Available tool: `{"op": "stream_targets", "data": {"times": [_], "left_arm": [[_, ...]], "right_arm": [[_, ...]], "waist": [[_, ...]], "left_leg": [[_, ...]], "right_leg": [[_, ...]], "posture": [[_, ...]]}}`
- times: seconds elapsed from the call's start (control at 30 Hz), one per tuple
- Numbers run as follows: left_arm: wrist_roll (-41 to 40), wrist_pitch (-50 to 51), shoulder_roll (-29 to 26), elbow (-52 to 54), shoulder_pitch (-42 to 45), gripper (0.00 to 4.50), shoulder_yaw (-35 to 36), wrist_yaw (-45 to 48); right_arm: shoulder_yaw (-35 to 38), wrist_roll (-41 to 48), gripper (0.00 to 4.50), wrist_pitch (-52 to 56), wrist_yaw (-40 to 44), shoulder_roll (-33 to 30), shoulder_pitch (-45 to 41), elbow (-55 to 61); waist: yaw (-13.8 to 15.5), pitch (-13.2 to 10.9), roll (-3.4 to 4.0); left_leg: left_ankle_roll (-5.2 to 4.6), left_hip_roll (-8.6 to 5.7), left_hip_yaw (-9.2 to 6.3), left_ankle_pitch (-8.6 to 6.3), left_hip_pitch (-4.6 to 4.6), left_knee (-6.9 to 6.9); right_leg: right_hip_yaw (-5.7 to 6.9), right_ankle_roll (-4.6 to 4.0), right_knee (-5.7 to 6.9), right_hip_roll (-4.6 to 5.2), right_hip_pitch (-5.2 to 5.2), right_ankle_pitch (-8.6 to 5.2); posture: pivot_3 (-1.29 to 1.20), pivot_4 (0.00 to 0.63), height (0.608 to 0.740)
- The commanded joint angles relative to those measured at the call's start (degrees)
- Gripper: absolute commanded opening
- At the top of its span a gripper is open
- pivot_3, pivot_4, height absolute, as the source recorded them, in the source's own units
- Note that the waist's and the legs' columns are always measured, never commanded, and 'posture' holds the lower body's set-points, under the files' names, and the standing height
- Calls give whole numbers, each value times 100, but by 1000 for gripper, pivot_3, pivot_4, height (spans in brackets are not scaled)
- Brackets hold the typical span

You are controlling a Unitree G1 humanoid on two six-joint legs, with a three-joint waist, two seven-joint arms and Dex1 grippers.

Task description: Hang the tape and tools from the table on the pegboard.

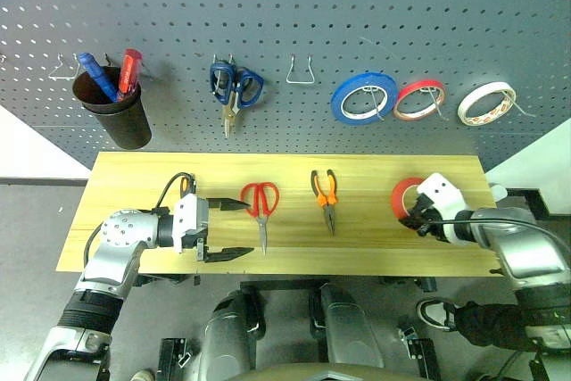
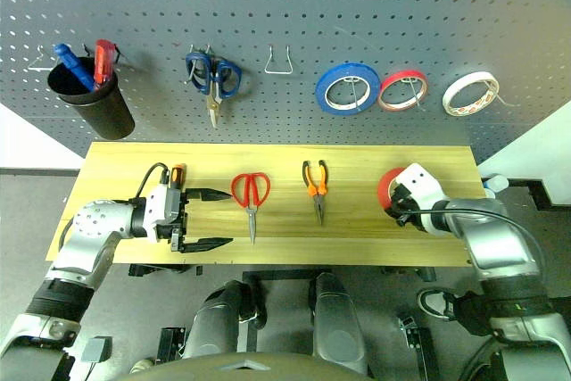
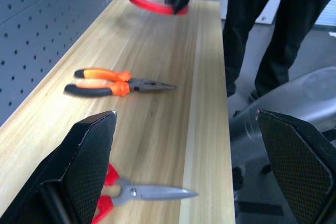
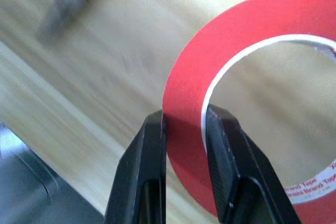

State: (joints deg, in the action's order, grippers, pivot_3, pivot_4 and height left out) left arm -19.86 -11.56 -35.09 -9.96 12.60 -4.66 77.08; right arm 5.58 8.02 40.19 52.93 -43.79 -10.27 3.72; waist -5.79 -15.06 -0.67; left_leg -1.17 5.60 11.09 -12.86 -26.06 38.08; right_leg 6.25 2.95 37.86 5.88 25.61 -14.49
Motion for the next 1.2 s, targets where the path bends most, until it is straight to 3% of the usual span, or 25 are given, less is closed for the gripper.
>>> {"op": "stream_targets", "data": {"times": [0.03, 0.23, 0.6, 0.7, 0.9, 1.2], "left_arm": [[-233, 62, -38, 149, 169, 4500, 195, 31], [-290, -8, 57, -20, 450, 4500, 223, 118], [-456, 113, -34, -79, 622, 4500, 357, 356], [-442, 52, -9, -117, 676, 4500, 388, 337], [-842, 527, 201, 167, 983, 4500, 579, 60], [-1242, 1575, 39, 870, 1392, 4500, 849, -440]], "right_arm": [[636, 553, 695, -224, 196, -122, 169, 656], [1086, 1315, 695, -602, 447, -7, 469, 1488], [1780, 2096, 695, -375, 239, -329, 592, 2341], [1921, 2219, 695, -345, -25, -350, 288, 2331], [1353, 1978, 695, -562, -342, -272, -431, 1877], [286, 1189, 695, -1424, -676, 150, -1200, 670]], "waist": [[-35, 15, -2], [-177, 88, -5], [-400, 254, -9], [-470, 269, -14], [-597, 290, -15], [-673, 304, -24]], "left_leg": [[0, 0, -2, 1, 0, 0], [-13, -2, -11, 11, -1, 0], [-10, -3, -26, 14, 2, 2], [-11, -4, -30, 14, 2, 2], [-7, -11, -32, 18, 14, 2], [36, -18, -28, 45, 34, -2]], "right_leg": [[1, 1, 0, -1, 0, 0], [11, 8, 1, -12, -9, 1], [18, 9, 3, -20, -19, 1], [20, 10, 4, -20, -21, 0], [19, 11, 14, -24, -29, -1], [12, 24, 26, -26, -41, -9]], "posture": [[-246, 165, 730], [-280, 137, 730], [-315, 119, 730], [-319, 120, 730], [-302, 115, 730], [-263, 115, 730]]}}
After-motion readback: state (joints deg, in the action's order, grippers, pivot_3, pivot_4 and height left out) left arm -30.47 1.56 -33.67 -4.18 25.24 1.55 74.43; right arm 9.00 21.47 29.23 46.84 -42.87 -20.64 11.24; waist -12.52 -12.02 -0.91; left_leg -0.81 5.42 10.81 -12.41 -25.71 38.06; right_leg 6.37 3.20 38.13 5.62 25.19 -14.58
